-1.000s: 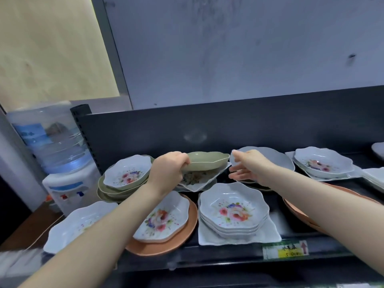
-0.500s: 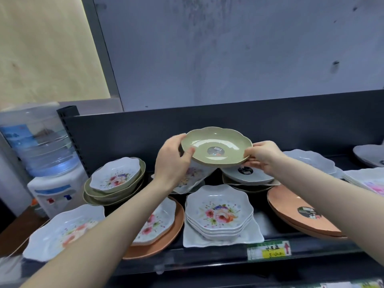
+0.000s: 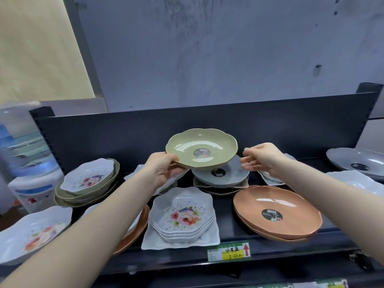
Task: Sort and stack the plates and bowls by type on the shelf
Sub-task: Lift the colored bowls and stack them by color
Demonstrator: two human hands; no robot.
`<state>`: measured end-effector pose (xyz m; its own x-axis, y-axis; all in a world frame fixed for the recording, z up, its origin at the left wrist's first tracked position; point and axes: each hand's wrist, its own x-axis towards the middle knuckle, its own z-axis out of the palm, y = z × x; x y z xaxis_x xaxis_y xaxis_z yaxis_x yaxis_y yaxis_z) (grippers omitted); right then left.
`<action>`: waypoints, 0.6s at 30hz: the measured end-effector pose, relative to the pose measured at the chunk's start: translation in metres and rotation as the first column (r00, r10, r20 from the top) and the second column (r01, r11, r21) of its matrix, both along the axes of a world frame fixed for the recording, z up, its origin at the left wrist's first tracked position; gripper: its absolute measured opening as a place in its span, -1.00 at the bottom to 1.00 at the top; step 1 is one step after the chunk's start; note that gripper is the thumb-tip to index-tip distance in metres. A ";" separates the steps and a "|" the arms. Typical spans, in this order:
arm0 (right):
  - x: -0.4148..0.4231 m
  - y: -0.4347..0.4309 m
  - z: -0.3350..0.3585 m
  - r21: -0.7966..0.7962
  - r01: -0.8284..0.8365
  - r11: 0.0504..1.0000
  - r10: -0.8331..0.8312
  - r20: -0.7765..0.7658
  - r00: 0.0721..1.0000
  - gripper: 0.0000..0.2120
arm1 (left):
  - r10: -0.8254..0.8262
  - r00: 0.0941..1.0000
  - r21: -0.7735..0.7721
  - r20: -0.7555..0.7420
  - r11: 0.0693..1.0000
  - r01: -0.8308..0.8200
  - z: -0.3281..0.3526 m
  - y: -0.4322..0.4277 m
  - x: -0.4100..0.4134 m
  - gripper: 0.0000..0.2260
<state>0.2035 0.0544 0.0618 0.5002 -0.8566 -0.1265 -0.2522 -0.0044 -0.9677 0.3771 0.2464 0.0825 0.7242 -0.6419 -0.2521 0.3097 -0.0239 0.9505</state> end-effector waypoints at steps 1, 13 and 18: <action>-0.002 -0.006 -0.007 -0.056 0.024 0.998 -0.027 -0.047 0.999 -0.91 | 0.024 1.000 -0.018 -0.007 1.000 -0.024 0.001 0.002 -0.001 -0.85; 0.014 -0.034 -0.060 -0.267 -0.064 0.961 -0.064 -0.444 0.894 -0.87 | 0.205 0.979 0.020 -0.001 0.979 -0.205 -0.015 0.038 0.008 -0.85; 0.018 -0.040 -0.064 -0.210 -0.036 0.977 -0.053 -0.405 0.913 -0.84 | 0.251 0.968 0.029 0.001 0.968 -0.251 -0.014 0.047 0.007 -0.85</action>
<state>0.2219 0.0147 -0.0020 0.4360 -0.8898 -0.1350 -0.6239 -0.1907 -0.7579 0.3841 0.2938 0.0683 0.8604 -0.4324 -0.2698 0.3115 0.0271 0.9499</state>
